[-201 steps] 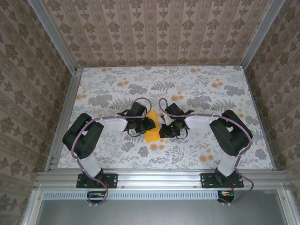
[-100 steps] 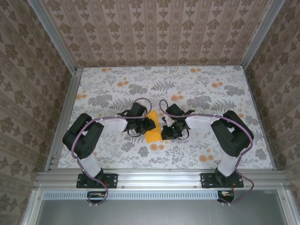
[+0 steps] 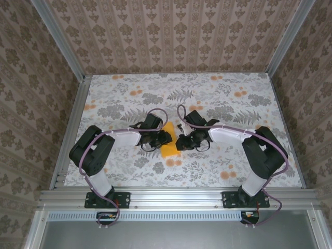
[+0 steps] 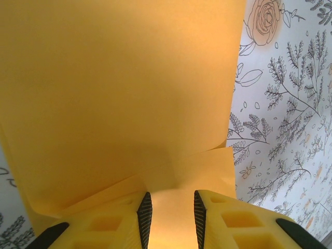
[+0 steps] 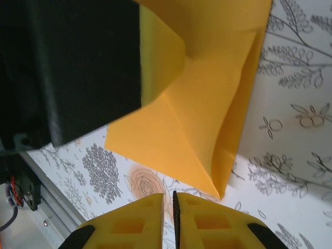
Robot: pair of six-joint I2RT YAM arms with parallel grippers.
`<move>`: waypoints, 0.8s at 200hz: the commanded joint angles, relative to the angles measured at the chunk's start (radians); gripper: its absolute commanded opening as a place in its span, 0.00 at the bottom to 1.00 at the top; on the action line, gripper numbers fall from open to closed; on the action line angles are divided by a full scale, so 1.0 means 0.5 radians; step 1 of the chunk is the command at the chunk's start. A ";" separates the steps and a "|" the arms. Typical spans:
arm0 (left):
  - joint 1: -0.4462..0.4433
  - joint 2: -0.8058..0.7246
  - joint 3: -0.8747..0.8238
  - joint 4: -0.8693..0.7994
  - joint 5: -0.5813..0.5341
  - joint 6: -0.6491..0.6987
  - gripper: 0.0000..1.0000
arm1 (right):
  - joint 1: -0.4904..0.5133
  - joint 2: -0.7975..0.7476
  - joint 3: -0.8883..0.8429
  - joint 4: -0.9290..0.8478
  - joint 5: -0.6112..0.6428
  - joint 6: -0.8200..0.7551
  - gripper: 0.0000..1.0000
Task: Fold a paper plane with a square sheet of paper (pick it up from the middle)
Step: Fold the triangle a second time at the center of the table.
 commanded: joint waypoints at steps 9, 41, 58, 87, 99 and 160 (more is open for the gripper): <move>0.004 0.002 -0.038 -0.064 -0.059 -0.012 0.32 | 0.036 0.134 0.109 0.018 -0.046 0.044 0.15; 0.005 0.001 -0.035 -0.063 -0.059 -0.015 0.32 | 0.046 0.231 0.142 0.001 0.012 0.041 0.15; 0.007 0.000 -0.031 -0.066 -0.059 -0.012 0.32 | 0.043 0.262 0.137 -0.005 0.063 0.045 0.14; 0.004 -0.003 -0.023 -0.074 -0.056 -0.006 0.32 | 0.031 0.292 0.111 -0.008 0.110 0.050 0.14; 0.007 -0.005 -0.023 -0.074 -0.056 -0.003 0.32 | 0.020 0.294 0.090 -0.010 0.115 0.053 0.14; 0.007 -0.017 -0.005 -0.074 -0.056 0.005 0.32 | 0.006 0.295 0.003 -0.039 0.127 0.041 0.14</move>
